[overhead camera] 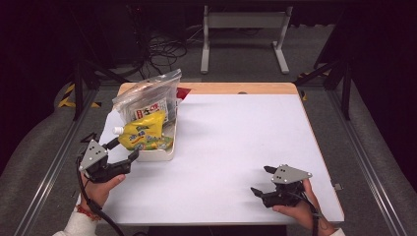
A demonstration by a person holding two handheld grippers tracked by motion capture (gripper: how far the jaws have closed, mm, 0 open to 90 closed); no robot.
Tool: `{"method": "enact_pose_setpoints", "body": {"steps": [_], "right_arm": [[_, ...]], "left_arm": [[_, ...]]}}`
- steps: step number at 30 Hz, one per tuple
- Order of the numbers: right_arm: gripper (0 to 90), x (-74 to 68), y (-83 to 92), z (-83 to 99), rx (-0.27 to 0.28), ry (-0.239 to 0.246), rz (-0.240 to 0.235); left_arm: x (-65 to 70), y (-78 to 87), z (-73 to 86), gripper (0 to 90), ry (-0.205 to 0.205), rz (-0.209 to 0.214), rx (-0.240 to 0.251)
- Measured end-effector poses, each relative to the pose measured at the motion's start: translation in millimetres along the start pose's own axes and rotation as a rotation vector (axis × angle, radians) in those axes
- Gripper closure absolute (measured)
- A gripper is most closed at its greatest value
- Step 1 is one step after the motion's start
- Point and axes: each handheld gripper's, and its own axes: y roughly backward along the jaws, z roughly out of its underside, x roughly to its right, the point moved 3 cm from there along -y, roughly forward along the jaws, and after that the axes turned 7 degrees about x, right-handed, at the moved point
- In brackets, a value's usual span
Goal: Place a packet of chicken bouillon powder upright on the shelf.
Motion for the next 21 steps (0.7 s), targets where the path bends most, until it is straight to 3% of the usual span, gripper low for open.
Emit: {"method": "enact_pose_setpoints", "body": {"steps": [6, 13, 21], "right_arm": [[17.8, 0.8, 1.0, -0.4, 0.008, -0.004, 0.003], [17.6, 1.0, 1.4, -1.8, 0.013, -0.006, 0.002], [17.6, 1.1, 1.2, -1.4, 0.011, -0.005, 0.002]], "left_arm": [[6.9, 3.0, -3.0, 23.7, -0.028, 0.012, -0.004], [10.1, 9.0, -4.0, 23.8, 0.003, 0.031, -0.002], [6.0, 11.1, 3.0, 23.3, 0.03, 0.013, -0.018]]}}
